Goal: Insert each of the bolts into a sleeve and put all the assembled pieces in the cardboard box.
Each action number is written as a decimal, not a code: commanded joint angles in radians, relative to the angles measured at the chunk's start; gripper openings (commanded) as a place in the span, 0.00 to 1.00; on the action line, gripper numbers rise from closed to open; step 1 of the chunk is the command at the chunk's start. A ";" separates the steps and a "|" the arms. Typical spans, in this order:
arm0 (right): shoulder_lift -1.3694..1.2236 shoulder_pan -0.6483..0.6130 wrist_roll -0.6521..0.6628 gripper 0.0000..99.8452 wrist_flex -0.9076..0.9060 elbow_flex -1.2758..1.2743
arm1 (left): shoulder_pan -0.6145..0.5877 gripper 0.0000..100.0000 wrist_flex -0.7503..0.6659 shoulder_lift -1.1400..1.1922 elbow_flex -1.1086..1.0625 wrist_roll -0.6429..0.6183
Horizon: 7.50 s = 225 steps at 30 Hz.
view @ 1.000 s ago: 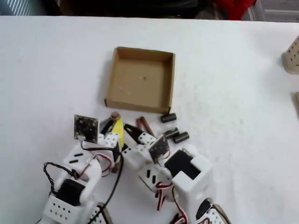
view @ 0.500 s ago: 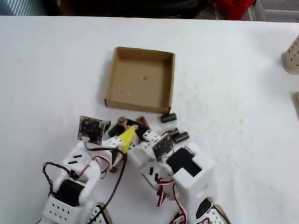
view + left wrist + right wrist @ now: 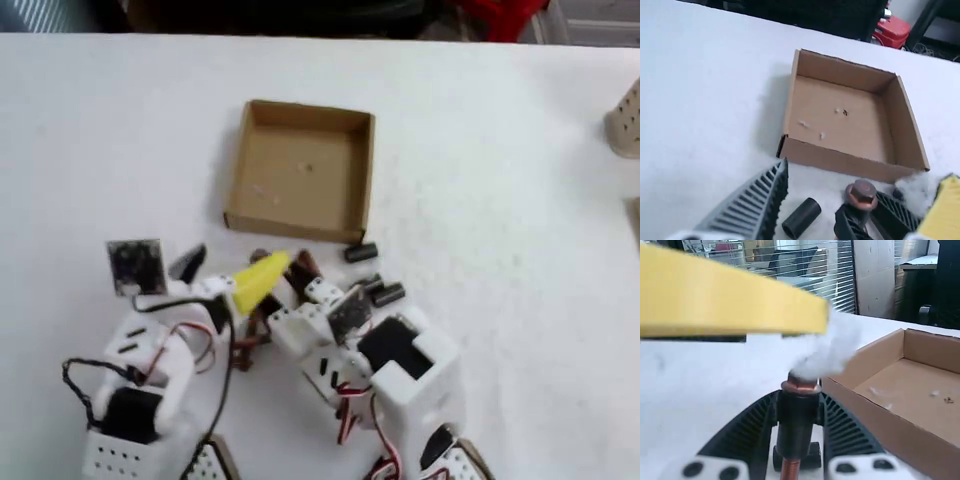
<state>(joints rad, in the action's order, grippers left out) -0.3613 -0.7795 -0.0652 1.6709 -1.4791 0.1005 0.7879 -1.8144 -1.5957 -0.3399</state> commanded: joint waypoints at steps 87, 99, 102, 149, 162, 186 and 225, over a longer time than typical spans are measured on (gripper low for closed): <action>-0.186 0.519 0.002 0.02 -2.586 1.904 | -0.361 0.02 0.247 -0.010 -0.097 0.338; -0.418 0.518 0.147 0.14 -2.798 2.225 | -0.361 0.02 0.247 -0.010 -0.097 0.338; -0.427 0.510 0.147 0.22 -2.861 2.286 | -0.361 0.02 0.247 -0.010 -0.097 0.338; 0.243 0.588 0.313 0.02 -3.353 1.659 | -0.361 0.02 0.241 -0.010 -0.097 0.338; 0.556 0.581 0.690 0.02 -3.056 1.030 | -0.361 0.02 0.239 -0.010 -0.097 0.338; 0.585 0.581 1.399 0.22 -2.790 0.704 | -0.361 0.02 0.239 -0.010 -0.097 0.338; 0.576 0.504 1.402 0.02 -2.502 0.568 | -0.361 0.02 0.239 -0.010 -0.097 0.399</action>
<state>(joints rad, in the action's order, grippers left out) 0.1972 -0.2624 1.3341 -0.8332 -0.9145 -0.2509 1.0319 -1.8159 -1.6939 0.0483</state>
